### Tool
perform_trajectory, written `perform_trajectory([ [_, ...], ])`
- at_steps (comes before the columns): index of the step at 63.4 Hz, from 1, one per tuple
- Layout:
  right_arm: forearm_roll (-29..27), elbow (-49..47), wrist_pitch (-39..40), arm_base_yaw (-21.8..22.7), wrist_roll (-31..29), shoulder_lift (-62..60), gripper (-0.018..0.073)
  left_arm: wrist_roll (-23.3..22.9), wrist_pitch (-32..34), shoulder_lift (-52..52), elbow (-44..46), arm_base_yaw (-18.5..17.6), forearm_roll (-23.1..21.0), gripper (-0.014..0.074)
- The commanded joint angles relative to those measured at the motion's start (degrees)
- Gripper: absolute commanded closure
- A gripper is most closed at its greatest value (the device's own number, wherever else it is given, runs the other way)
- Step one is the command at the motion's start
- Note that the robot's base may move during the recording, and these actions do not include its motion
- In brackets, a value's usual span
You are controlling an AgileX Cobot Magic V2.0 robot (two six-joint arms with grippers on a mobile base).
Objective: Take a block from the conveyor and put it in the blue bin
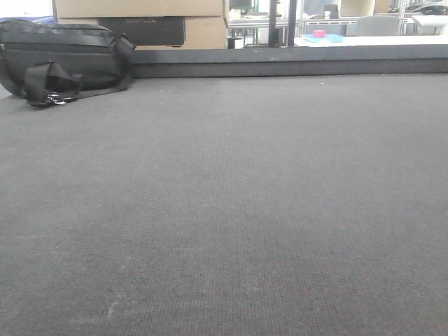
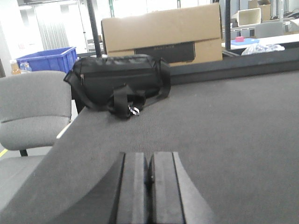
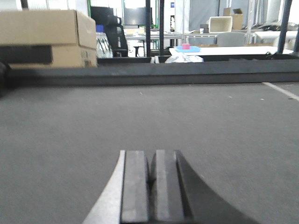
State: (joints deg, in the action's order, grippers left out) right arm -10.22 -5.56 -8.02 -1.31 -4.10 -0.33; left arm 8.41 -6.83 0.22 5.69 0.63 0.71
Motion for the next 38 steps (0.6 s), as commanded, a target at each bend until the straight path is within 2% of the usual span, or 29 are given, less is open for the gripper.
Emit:
perform_trajectory([
  [1, -2.2, -4.8, -3.7, 0.2, -0.4, 1.0, 0.0721, 0.1, -6.8, 0.9, 7.5, 0.4, 0.0, 0.0708],
  [9, -2.2, -13.2, -15.5, 0.2, -0.4, 6.9, 0.0721, 0.1, -22.4, 7.7, 18.6, 0.4, 0.0, 0.0708],
  [19, -2.0, -23.1, -26.0, 0.2, -0.4, 18.4, 0.0721, 0.1, -32.6, 21.3, 29.4, 0.4, 0.0, 0.0708],
  [30, 0.5, -31.4, -36.0, 0.2, -0.5, 34.6, 0.0721, 0.1, -41.7, 38.7, 37.3, 0.4, -2.1, 0.0708],
  [38, 3.1, -36.5, -43.8, 0.2, -0.5, 45.7, 0.0721, 0.1, -41.5, 48.4, 41.2, 0.4, -6.7, 0.0708],
])
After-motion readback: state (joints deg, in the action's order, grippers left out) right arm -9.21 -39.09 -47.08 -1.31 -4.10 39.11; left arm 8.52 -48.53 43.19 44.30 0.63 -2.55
